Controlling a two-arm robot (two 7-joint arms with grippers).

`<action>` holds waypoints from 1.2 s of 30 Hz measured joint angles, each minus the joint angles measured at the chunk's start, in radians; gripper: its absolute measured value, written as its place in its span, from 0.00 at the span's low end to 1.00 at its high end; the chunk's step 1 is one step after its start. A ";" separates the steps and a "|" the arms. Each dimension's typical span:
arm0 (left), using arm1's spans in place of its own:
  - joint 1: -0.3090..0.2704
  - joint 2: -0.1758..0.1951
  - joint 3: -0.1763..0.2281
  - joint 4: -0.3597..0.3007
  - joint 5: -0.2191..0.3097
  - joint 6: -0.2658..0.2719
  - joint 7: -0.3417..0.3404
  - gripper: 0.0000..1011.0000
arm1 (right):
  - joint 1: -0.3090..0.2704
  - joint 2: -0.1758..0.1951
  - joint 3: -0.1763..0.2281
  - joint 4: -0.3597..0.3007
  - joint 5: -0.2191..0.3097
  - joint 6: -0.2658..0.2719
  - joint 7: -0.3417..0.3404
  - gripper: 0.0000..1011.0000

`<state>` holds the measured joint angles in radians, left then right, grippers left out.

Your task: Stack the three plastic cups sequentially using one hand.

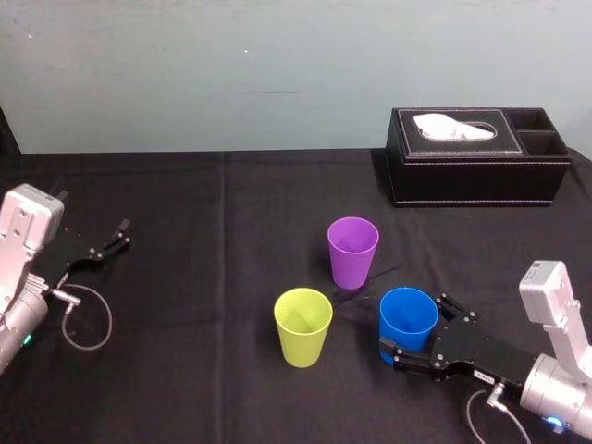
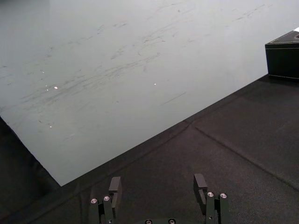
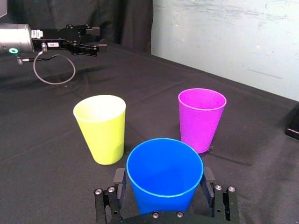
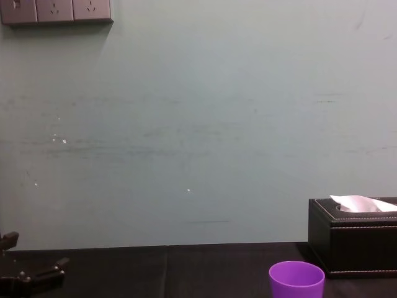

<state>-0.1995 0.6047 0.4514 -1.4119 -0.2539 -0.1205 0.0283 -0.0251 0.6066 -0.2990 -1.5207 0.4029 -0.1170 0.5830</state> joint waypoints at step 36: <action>0.000 0.000 0.000 0.000 0.000 0.000 0.000 1.00 | -0.004 0.002 0.003 -0.004 -0.001 -0.005 -0.001 0.72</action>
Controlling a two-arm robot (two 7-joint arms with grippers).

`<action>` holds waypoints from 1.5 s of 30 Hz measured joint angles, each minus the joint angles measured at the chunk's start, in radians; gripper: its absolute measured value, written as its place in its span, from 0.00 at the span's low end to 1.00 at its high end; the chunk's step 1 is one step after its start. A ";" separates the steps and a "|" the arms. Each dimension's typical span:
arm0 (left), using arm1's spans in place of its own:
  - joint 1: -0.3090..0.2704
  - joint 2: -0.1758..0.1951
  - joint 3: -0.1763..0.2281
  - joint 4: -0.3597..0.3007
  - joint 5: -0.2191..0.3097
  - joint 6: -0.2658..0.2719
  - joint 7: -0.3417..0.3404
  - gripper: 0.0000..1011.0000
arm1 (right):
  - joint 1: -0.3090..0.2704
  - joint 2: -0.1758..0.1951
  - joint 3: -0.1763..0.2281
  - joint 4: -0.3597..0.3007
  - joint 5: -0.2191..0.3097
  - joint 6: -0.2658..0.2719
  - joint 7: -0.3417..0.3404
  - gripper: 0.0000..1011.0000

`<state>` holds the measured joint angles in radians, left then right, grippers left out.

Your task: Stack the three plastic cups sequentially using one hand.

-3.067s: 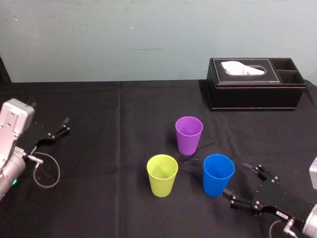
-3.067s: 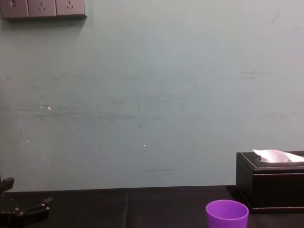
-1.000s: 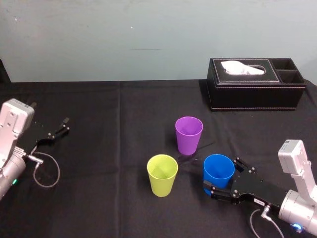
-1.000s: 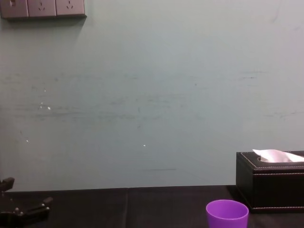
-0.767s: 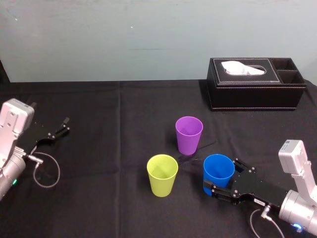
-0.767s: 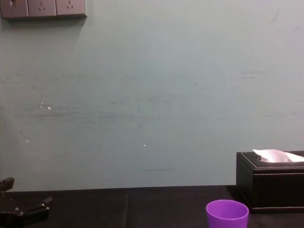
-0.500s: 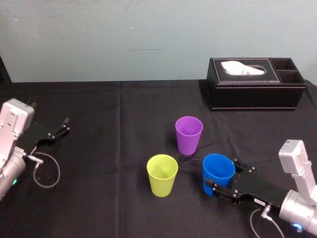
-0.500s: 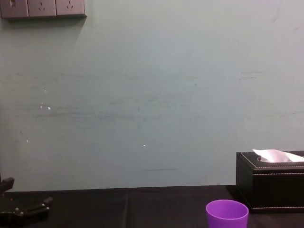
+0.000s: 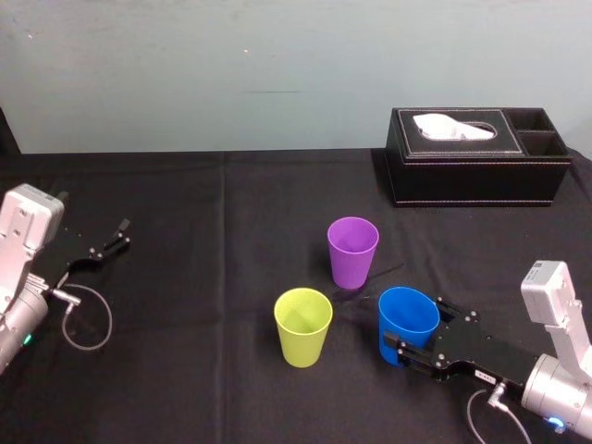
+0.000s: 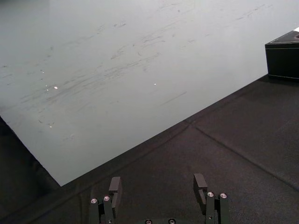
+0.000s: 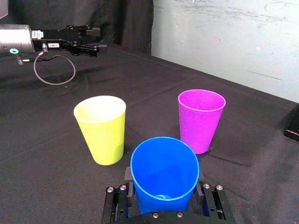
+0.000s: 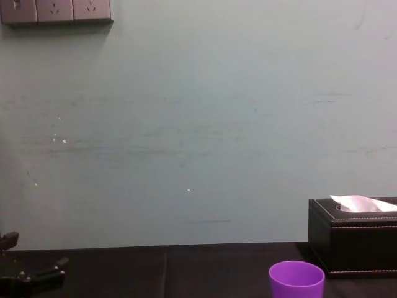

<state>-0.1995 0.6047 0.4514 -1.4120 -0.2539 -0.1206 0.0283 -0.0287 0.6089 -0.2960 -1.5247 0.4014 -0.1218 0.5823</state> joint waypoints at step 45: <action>0.000 0.000 0.000 0.000 0.000 0.000 0.000 1.00 | 0.162 -0.002 0.003 -0.223 -0.032 0.283 -0.145 0.72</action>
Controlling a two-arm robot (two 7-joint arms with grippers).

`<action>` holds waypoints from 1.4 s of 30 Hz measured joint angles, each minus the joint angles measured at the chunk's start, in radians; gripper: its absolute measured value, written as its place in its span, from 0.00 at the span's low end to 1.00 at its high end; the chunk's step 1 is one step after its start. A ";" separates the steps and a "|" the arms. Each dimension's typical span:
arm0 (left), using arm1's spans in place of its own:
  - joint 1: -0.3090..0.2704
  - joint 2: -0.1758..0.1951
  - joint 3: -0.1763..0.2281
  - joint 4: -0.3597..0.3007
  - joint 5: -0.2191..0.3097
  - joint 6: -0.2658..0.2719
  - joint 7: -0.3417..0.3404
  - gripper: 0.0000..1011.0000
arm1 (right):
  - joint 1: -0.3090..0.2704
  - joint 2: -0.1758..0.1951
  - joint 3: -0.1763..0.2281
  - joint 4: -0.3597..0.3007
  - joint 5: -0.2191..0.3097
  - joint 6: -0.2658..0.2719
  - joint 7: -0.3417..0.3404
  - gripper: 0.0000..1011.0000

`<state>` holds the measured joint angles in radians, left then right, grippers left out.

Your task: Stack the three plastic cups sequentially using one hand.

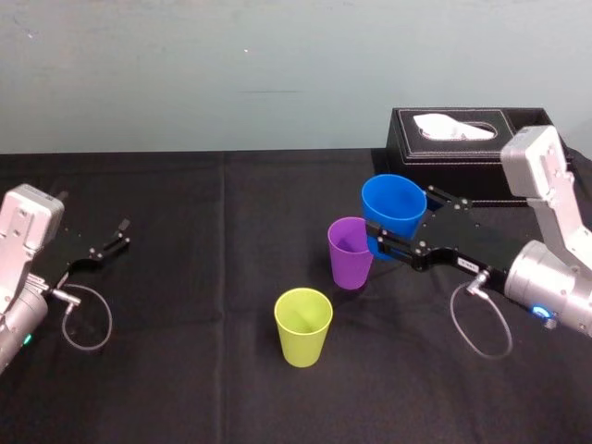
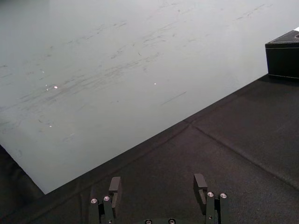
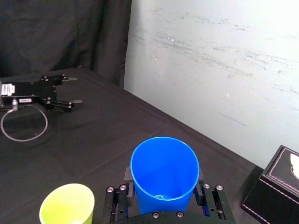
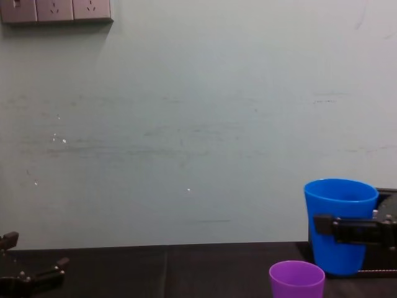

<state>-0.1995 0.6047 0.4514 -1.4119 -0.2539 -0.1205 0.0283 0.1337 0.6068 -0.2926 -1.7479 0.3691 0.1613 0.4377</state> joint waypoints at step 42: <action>0.000 0.000 0.000 0.000 0.000 0.000 0.000 1.00 | 0.170 -0.120 -0.096 0.201 -0.079 0.019 -0.002 0.72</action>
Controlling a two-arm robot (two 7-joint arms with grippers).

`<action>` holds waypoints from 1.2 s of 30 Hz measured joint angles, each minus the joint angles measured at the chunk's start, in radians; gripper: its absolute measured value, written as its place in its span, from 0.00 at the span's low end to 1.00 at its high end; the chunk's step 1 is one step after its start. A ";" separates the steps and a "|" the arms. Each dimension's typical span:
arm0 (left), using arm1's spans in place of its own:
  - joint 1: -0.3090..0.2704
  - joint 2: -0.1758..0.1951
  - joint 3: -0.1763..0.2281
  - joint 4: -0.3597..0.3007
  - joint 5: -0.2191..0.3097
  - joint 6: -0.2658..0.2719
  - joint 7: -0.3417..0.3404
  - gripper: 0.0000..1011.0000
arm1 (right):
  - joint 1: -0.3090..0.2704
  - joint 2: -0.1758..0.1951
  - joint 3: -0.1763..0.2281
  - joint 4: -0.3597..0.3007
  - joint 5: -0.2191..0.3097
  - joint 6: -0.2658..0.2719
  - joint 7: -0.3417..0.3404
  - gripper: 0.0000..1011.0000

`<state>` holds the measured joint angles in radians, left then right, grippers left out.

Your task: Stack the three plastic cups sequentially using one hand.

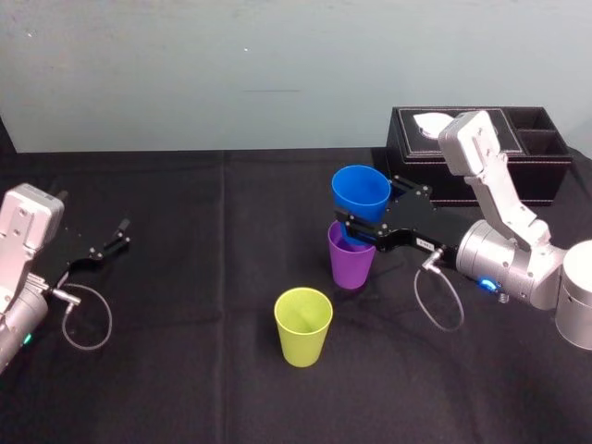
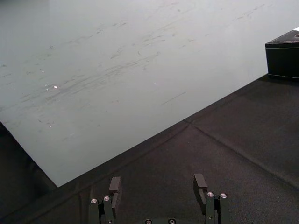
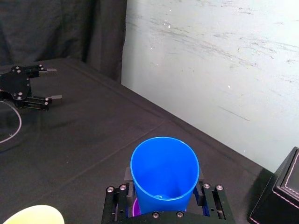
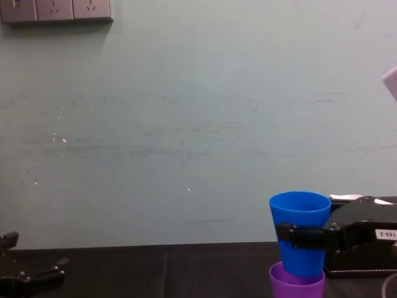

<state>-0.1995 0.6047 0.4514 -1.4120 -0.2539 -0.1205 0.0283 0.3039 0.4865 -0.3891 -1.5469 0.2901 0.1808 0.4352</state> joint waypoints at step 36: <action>0.000 0.000 0.000 0.000 0.000 0.000 0.000 1.00 | 0.010 -0.022 -0.017 0.080 -0.001 -0.027 0.024 0.72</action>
<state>-0.1995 0.6046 0.4514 -1.4120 -0.2539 -0.1205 0.0283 0.3139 0.4648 -0.4065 -1.4671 0.2890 0.1542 0.4593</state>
